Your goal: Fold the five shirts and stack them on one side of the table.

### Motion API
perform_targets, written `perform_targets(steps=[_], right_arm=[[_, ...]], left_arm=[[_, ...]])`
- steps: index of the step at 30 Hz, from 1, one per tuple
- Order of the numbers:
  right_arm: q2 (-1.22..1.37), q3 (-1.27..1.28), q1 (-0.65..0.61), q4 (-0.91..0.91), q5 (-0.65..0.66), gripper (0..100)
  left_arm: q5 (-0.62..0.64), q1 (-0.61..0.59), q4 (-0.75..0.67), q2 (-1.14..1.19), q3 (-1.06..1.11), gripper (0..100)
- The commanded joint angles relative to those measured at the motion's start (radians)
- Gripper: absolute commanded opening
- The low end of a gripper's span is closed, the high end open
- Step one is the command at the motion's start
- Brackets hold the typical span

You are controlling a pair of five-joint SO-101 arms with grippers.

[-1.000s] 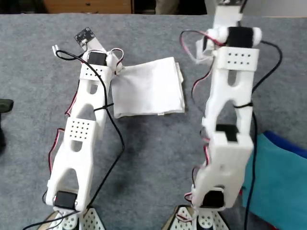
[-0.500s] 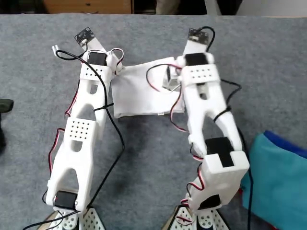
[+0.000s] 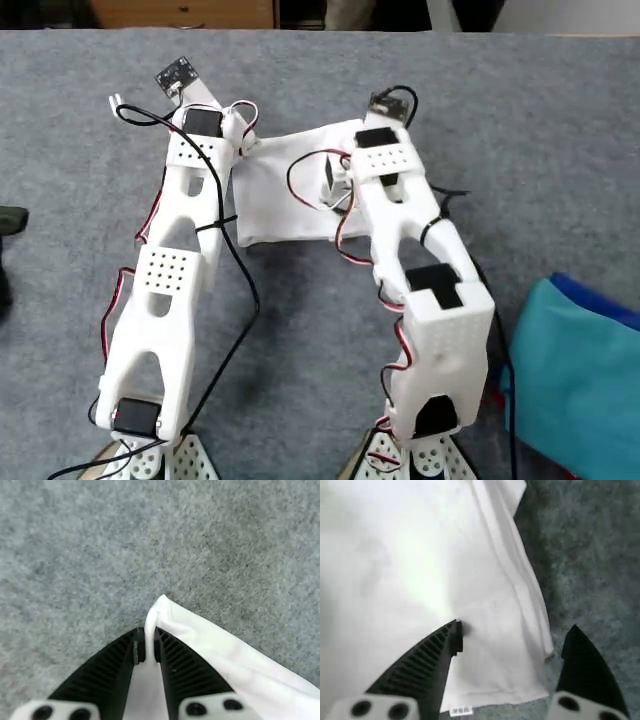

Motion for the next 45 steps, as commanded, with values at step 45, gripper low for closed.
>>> perform_targets(steps=[45], right_arm=[[-0.013, -0.510, 0.234, 0.512, 0.078, 0.5]], left_arm=[[-0.017, 0.204, 0.147, -0.272, -0.157, 2]])
